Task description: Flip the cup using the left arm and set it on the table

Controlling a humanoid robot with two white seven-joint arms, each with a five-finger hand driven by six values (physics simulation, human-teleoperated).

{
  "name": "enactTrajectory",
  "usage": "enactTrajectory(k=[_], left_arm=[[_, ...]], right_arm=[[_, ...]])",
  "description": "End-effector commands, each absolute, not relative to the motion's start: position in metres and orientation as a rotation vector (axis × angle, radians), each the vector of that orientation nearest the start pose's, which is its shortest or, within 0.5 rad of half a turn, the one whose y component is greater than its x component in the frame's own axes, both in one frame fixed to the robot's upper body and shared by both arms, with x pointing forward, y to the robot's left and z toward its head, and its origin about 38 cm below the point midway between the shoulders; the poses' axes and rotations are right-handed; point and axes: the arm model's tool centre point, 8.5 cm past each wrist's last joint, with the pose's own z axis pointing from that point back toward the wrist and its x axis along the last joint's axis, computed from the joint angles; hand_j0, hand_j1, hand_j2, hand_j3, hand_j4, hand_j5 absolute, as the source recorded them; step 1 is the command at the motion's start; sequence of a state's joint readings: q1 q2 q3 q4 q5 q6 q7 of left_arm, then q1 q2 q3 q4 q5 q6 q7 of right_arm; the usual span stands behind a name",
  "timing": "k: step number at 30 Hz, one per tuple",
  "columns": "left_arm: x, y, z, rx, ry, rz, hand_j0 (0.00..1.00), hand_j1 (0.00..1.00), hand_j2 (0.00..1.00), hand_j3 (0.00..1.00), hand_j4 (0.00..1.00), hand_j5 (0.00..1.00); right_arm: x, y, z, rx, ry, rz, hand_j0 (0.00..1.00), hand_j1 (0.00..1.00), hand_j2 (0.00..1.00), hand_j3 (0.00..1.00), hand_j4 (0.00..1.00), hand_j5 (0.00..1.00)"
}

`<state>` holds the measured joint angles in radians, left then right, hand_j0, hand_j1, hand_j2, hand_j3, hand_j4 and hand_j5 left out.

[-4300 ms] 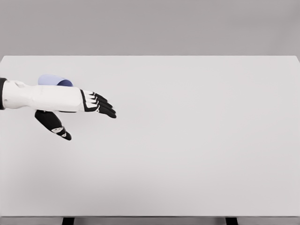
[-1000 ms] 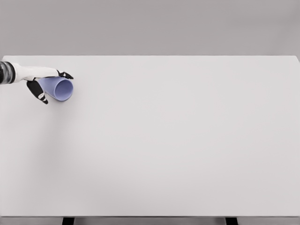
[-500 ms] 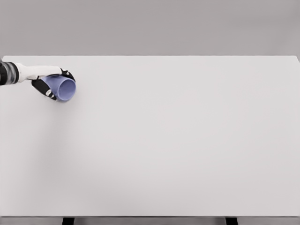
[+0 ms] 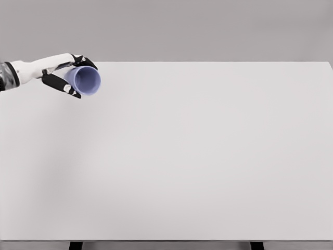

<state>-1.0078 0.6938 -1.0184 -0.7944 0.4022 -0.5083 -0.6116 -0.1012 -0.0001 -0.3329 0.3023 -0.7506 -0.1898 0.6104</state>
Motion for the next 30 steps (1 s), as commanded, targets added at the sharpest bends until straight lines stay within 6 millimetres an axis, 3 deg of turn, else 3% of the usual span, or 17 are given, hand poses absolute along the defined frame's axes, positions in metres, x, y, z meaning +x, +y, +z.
enactTrajectory(k=[1,6,10,15,19,26,30], left_arm=[[0.525,0.347,0.219,-0.08,-1.507,-1.251,0.59,0.59,0.59,0.59,0.59,0.59],[0.518,0.335,0.212,-0.275,-1.605,-1.038,0.55,0.55,0.55,0.55,0.55,0.55],[0.514,0.33,0.185,-0.412,-1.496,-0.826,0.57,0.57,0.57,0.57,0.57,0.57],[0.506,0.32,0.161,-0.519,-1.42,-0.704,0.56,0.56,0.56,0.56,0.56,0.56],[0.504,0.321,0.15,-0.528,-1.357,-0.663,0.56,0.56,0.56,0.56,0.56,0.56],[0.499,0.292,0.132,-0.602,-1.341,-0.66,0.55,0.55,0.55,0.55,0.55,0.55],[0.494,0.292,0.121,-0.609,-1.324,-0.645,0.55,0.55,0.55,0.55,0.55,0.55]], right_arm=[[0.018,-0.228,-0.242,0.36,-0.322,-1.023,1.0,1.0,1.0,1.0,1.0,1.0],[0.018,-0.228,-0.242,0.36,-0.322,-1.023,1.0,1.0,1.0,1.0,1.0,1.0],[0.018,-0.228,-0.242,0.36,-0.322,-1.023,1.0,1.0,1.0,1.0,1.0,1.0],[0.018,-0.228,-0.242,0.36,-0.322,-1.023,1.0,1.0,1.0,1.0,1.0,1.0],[0.018,-0.228,-0.242,0.36,-0.322,-1.023,1.0,1.0,1.0,1.0,1.0,1.0],[0.018,-0.228,-0.242,0.36,-0.322,-1.023,1.0,1.0,1.0,1.0,1.0,1.0],[0.018,-0.228,-0.242,0.36,-0.322,-1.023,1.0,1.0,1.0,1.0,1.0,1.0]])
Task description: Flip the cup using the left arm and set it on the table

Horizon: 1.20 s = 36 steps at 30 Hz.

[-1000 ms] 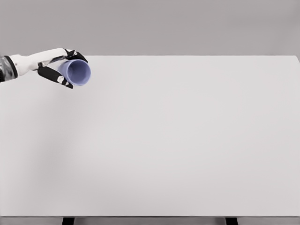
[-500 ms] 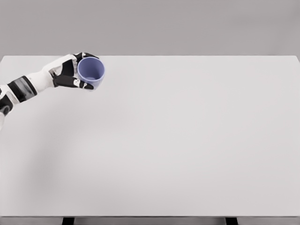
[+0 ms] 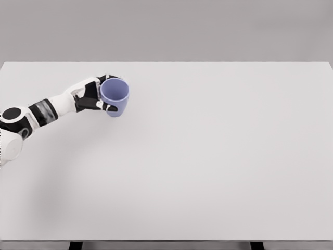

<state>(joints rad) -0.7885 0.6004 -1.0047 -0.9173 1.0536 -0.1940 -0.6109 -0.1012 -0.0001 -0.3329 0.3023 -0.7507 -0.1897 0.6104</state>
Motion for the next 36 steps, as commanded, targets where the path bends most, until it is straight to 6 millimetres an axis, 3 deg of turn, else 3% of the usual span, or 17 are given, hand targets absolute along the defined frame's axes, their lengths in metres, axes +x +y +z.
enactTrajectory(k=[1,13,14,17,19,36], left_arm=[[0.493,0.289,0.118,-0.616,-1.319,-0.64,0.55,0.55,0.55,0.55,0.55,0.55],[0.487,0.289,0.105,-0.625,-1.302,-0.618,0.56,0.56,0.56,0.56,0.56,0.56],[0.488,0.289,0.107,-0.625,-1.306,-0.617,0.59,0.59,0.59,0.59,0.59,0.59],[0.488,0.288,0.108,-0.63,-1.314,-0.618,0.91,0.91,0.91,0.91,0.91,0.91],[0.488,0.289,0.109,-0.629,-1.314,-0.619,1.0,1.0,1.0,1.0,1.0,1.0],[0.488,0.3,0.113,-0.606,-1.337,-0.613,1.0,1.0,1.0,1.0,1.0,1.0]], right_arm=[[0.018,-0.228,-0.242,0.36,-0.322,-1.023,1.0,1.0,1.0,1.0,1.0,1.0],[0.018,-0.228,-0.242,0.36,-0.322,-1.023,1.0,1.0,1.0,1.0,1.0,1.0],[0.018,-0.228,-0.242,0.36,-0.322,-1.023,1.0,1.0,1.0,1.0,1.0,1.0],[0.018,-0.228,-0.242,0.36,-0.322,-1.023,1.0,1.0,1.0,1.0,1.0,1.0],[0.018,-0.228,-0.242,0.359,-0.322,-1.025,1.0,1.0,1.0,1.0,1.0,1.0],[0.018,-0.228,-0.242,0.36,-0.322,-1.023,1.0,1.0,1.0,1.0,1.0,1.0]])
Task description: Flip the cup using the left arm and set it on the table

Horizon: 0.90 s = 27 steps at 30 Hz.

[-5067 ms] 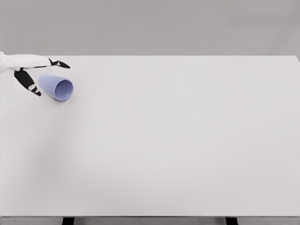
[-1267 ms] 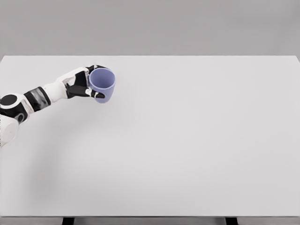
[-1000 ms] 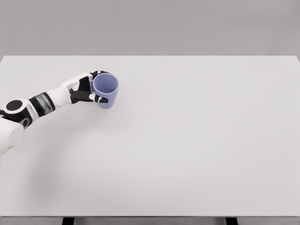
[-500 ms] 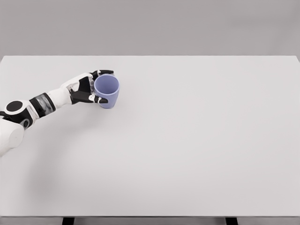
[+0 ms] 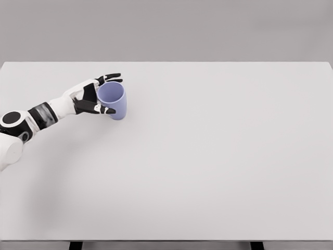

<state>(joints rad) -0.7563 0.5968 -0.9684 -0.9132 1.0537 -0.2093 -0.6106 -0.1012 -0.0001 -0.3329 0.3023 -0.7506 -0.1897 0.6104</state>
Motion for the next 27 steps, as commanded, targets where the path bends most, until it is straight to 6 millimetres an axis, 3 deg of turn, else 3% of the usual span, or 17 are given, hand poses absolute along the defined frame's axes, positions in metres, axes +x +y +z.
enactTrajectory(k=[1,4,11,15,17,19,24,27], left_arm=[[0.488,0.3,0.114,-0.605,-1.348,-0.616,1.0,1.0,1.0,1.0,1.0,1.0],[0.488,0.304,0.114,-0.596,-1.35,-0.614,1.0,1.0,1.0,1.0,1.0,1.0],[0.483,0.348,0.124,-0.523,-1.373,-0.567,1.0,1.0,1.0,1.0,1.0,1.0],[0.477,0.383,0.155,-0.486,-1.435,-0.537,1.0,1.0,1.0,1.0,1.0,1.0],[0.458,0.404,0.188,-0.537,-1.481,-0.497,1.0,1.0,1.0,1.0,1.0,1.0],[0.444,0.404,0.215,-0.585,-1.53,-0.512,1.0,1.0,1.0,1.0,1.0,1.0],[0.379,0.381,0.233,-0.747,-1.552,-0.562,1.0,1.0,1.0,1.0,1.0,1.0],[0.354,0.384,0.239,-0.734,-1.56,-0.617,1.0,1.0,1.0,1.0,1.0,1.0]], right_arm=[[0.018,-0.228,-0.242,0.359,-0.322,-1.025,1.0,1.0,1.0,1.0,1.0,1.0],[0.018,-0.228,-0.242,0.36,-0.322,-1.023,1.0,1.0,1.0,1.0,1.0,1.0],[0.018,-0.228,-0.242,0.359,-0.322,-1.025,1.0,1.0,1.0,1.0,1.0,1.0],[0.018,-0.228,-0.242,0.36,-0.322,-1.023,1.0,1.0,1.0,1.0,1.0,1.0],[0.018,-0.228,-0.242,0.36,-0.322,-1.023,1.0,1.0,1.0,1.0,1.0,1.0],[0.018,-0.228,-0.242,0.36,-0.322,-1.023,1.0,1.0,1.0,1.0,1.0,1.0],[0.018,-0.228,-0.242,0.36,-0.322,-1.023,1.0,1.0,1.0,1.0,1.0,1.0],[0.018,-0.228,-0.242,0.359,-0.322,-1.025,1.0,1.0,1.0,1.0,1.0,1.0]])
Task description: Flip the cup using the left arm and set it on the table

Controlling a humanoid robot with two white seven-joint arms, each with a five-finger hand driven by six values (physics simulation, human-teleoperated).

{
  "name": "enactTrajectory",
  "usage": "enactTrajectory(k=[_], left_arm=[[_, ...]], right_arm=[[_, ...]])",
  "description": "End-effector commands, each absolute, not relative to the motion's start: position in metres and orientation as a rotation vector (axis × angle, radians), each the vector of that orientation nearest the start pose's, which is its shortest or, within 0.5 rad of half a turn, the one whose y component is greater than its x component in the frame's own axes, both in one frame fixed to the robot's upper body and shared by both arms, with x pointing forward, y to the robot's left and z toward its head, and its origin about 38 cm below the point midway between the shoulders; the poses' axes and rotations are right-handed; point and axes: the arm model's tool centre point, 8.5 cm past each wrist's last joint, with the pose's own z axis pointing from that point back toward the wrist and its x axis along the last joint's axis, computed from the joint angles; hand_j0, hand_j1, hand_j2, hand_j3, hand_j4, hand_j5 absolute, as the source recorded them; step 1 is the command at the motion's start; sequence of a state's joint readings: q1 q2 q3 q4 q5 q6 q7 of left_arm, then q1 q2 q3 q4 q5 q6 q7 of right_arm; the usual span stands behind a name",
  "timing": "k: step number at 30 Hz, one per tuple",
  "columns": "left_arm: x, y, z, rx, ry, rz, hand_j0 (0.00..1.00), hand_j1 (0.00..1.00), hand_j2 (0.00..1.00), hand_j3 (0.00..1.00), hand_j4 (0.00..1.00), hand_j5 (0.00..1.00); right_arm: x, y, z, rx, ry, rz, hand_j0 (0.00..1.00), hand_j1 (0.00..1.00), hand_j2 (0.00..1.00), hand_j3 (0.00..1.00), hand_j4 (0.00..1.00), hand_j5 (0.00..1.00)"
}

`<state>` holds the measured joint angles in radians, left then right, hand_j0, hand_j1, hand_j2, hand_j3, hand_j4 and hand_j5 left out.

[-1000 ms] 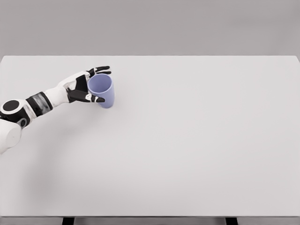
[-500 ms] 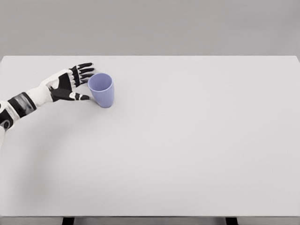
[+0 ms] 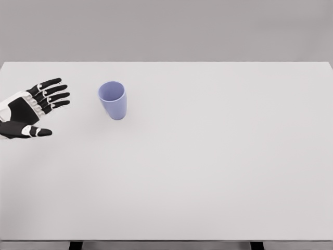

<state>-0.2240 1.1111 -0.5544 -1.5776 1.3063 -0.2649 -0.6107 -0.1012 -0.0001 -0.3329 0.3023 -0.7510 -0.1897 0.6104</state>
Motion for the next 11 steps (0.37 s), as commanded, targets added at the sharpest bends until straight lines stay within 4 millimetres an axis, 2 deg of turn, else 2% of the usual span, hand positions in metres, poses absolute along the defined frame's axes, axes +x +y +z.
enactTrajectory(k=[1,6,11], left_arm=[[0.352,0.382,0.239,-0.741,-1.572,-0.622,1.0,1.0,1.0,1.0,1.0,1.0],[0.343,0.361,0.212,-0.754,-1.526,-0.693,1.0,1.0,1.0,1.0,1.0,1.0],[0.338,0.341,0.207,-0.762,-1.523,-0.778,1.0,1.0,1.0,1.0,1.0,1.0]], right_arm=[[0.018,-0.228,-0.242,0.36,-0.322,-1.023,1.0,1.0,1.0,1.0,1.0,1.0],[0.018,-0.228,-0.242,0.36,-0.322,-1.023,1.0,1.0,1.0,1.0,1.0,1.0],[0.018,-0.228,-0.242,0.36,-0.322,-1.023,1.0,1.0,1.0,1.0,1.0,1.0]])
